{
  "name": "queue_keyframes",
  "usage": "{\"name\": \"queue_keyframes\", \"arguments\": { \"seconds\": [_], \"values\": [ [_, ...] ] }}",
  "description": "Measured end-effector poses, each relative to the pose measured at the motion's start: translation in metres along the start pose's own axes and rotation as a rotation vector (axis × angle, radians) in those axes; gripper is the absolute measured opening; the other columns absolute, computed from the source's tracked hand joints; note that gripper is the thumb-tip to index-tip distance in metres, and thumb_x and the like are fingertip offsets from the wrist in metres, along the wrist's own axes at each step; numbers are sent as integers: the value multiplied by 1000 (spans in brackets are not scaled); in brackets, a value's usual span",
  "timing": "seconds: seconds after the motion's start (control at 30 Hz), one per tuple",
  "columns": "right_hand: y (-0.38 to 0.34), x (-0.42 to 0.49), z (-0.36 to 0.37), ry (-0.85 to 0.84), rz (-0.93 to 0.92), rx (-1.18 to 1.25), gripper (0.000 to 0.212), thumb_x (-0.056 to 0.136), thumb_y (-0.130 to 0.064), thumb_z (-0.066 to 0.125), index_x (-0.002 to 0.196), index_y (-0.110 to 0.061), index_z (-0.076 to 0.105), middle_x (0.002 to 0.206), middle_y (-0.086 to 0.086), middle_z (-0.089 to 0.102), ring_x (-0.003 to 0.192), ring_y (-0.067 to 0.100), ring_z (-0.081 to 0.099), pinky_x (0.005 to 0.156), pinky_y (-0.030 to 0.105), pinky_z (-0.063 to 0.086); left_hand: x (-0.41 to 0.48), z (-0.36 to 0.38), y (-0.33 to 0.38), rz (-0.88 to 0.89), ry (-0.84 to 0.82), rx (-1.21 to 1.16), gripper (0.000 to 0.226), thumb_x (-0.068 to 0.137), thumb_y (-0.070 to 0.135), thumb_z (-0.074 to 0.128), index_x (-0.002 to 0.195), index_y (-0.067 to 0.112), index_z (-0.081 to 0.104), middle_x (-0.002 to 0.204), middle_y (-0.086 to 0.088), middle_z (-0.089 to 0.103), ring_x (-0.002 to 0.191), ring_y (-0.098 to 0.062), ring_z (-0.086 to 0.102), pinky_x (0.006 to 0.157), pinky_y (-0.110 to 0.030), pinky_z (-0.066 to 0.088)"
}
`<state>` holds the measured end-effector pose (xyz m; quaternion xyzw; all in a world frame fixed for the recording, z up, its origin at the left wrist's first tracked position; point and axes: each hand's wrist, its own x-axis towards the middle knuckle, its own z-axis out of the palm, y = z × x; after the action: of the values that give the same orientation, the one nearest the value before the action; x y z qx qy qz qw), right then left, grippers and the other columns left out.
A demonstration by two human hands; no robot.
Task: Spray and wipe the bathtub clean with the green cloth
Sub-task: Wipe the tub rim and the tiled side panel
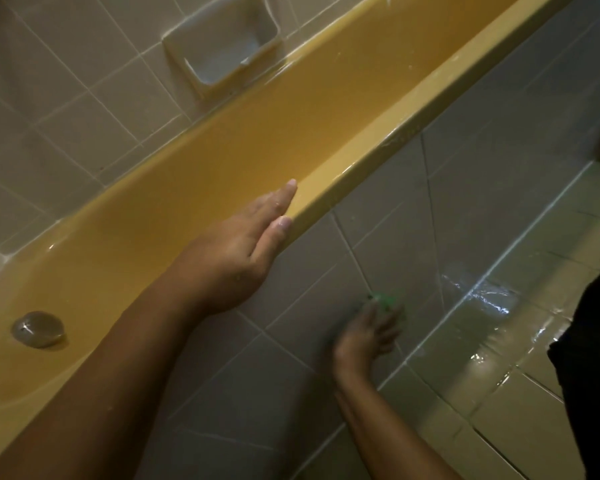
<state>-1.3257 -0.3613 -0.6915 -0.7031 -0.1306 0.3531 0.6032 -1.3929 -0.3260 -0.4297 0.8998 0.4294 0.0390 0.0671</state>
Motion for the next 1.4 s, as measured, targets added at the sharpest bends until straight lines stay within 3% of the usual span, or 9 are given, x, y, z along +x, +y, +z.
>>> {"name": "queue_keyframes", "arguments": {
  "seconds": [0.23, 0.4, 0.57, 0.73, 0.83, 1.0, 1.13, 1.3, 1.4],
  "values": [
    [-120, -29, -5, 181, -857, -27, 64, 108, -52, 25, 163, -20, 15, 171, 21, 4, 157, 39, 10, 126, 54, 13, 19, -1, 4, 23, -19, -194, 57, 100, 62, 29, 156, 60, 23, 165, 29, 24, 151, 11, 18, 129, -32, 17],
    [-89, 6, -13, 208, -1054, -76, 64, 106, -53, 32, 159, -18, 21, 167, 27, 15, 157, 43, 13, 126, 56, 13, 33, 0, 9, 40, -50, -146, 51, 106, 62, 27, 156, 62, 18, 164, 32, 19, 151, 10, 16, 128, -31, 16],
    [13, 42, -2, 217, -539, -7, 66, 107, -58, 22, 164, -25, 18, 170, 21, 13, 158, 35, 9, 128, 42, 6, 40, 0, 17, 65, -75, -82, 50, 111, 53, 25, 158, 60, 12, 163, 31, 17, 146, 12, 15, 119, -22, 16],
    [104, 78, -2, 91, 12, -92, 56, 107, -24, 21, 143, 6, 52, 166, 32, 12, 151, 60, 10, 120, 69, 14, 49, 4, 17, 101, -49, -37, 60, 100, 64, 22, 158, 61, 9, 170, 21, 18, 155, 0, 16, 125, -29, 17],
    [132, 103, -14, 81, 371, 25, 56, 113, -32, 20, 160, -3, 28, 171, 23, 8, 157, 43, 11, 126, 48, 11, 53, 6, 20, 106, -36, -2, 59, 103, 64, 23, 160, 56, 11, 169, 20, 18, 152, 1, 17, 117, -20, 14],
    [99, 107, -15, 155, 660, 208, 68, 110, -52, 30, 165, -15, 17, 168, 21, 22, 152, 38, 26, 124, 49, 21, 59, 8, 24, 121, -7, 49, 64, 100, 62, 21, 162, 51, 12, 170, 15, 23, 155, -8, 22, 117, -23, 18],
    [20, 55, 5, 192, 202, 28, 90, 100, -68, -7, 165, -11, 20, 172, 20, 7, 157, 40, 10, 125, 51, 12, 62, 9, 28, 113, -24, -7, 58, 104, 60, 24, 160, 55, 12, 169, 19, 22, 152, -4, 23, 117, -27, 20],
    [-118, 16, -17, 249, -731, -1, 66, 107, -53, 25, 164, -19, 17, 171, 20, 8, 156, 37, 13, 126, 51, 14, 73, 5, 27, 124, -60, -231, 52, 102, 59, 34, 153, 64, 24, 166, 26, 25, 153, 4, 21, 128, -38, 18],
    [-163, 30, -36, 248, -972, -65, 66, 107, -51, 29, 162, -15, 25, 169, 23, 12, 155, 41, 17, 123, 58, 20, 77, 4, 28, 112, -52, -367, 47, 97, 59, 41, 142, 70, 37, 161, 26, 37, 151, 4, 28, 128, -43, 23]
  ]
}}
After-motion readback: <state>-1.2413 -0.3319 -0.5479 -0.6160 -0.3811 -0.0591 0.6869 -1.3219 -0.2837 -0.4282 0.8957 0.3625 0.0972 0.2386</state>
